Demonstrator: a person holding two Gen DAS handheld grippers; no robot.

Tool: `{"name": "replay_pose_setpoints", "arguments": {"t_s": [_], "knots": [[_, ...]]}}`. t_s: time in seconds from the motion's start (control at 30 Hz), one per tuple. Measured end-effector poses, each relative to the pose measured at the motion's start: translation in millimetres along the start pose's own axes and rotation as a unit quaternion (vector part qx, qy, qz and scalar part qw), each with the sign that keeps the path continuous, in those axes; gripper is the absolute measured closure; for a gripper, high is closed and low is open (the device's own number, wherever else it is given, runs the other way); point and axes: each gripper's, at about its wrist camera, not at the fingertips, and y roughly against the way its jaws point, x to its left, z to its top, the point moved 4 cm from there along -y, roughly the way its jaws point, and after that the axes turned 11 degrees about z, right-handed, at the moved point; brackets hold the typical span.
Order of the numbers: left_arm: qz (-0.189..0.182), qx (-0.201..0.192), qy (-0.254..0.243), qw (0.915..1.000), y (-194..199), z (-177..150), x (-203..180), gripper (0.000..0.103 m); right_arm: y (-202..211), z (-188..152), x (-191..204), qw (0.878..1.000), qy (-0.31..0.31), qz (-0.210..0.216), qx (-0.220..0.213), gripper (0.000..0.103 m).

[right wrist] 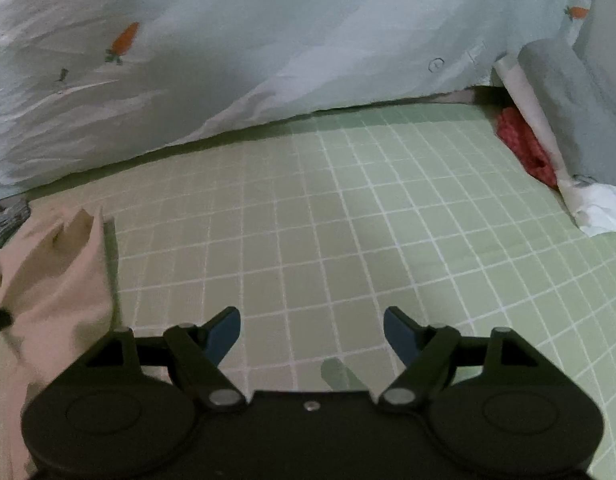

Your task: Fold clothes

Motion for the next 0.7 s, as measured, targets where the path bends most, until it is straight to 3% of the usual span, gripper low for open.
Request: {"name": "replay_pose_setpoints", "arguments": {"t_s": [0.13,0.23,0.33,0.43,0.6,0.7], "knots": [[0.05,0.02,0.022,0.9983,1.5,-11.5,35.2,0.095,2.2,-4.5,4.5,1.0,0.006,0.004,0.001,0.023],[0.061,-0.007,0.006,0.9981,16.4,-8.0,32.9,0.084,2.4,-5.8,6.8,1.0,0.01,0.005,0.002,0.023],[0.047,-0.051,-0.038,0.9969,29.2,6.8,10.0,0.072,2.7,-7.2,9.2,1.0,0.013,0.006,0.003,0.022],[0.014,-0.067,-0.079,0.9945,31.5,13.6,-19.0,0.058,2.9,-8.5,11.5,1.0,0.017,0.007,0.003,0.022],[-0.014,-0.046,-0.159,0.986,2.1,7.3,-80.1,0.034,3.6,-7.6,3.9,1.0,0.005,-0.006,0.004,0.02],[0.008,-0.023,-0.219,0.9753,-22.7,-6.3,-111.8,0.033,3.3,-8.1,-5.9,1.0,-0.006,-0.017,0.007,0.02]]}}
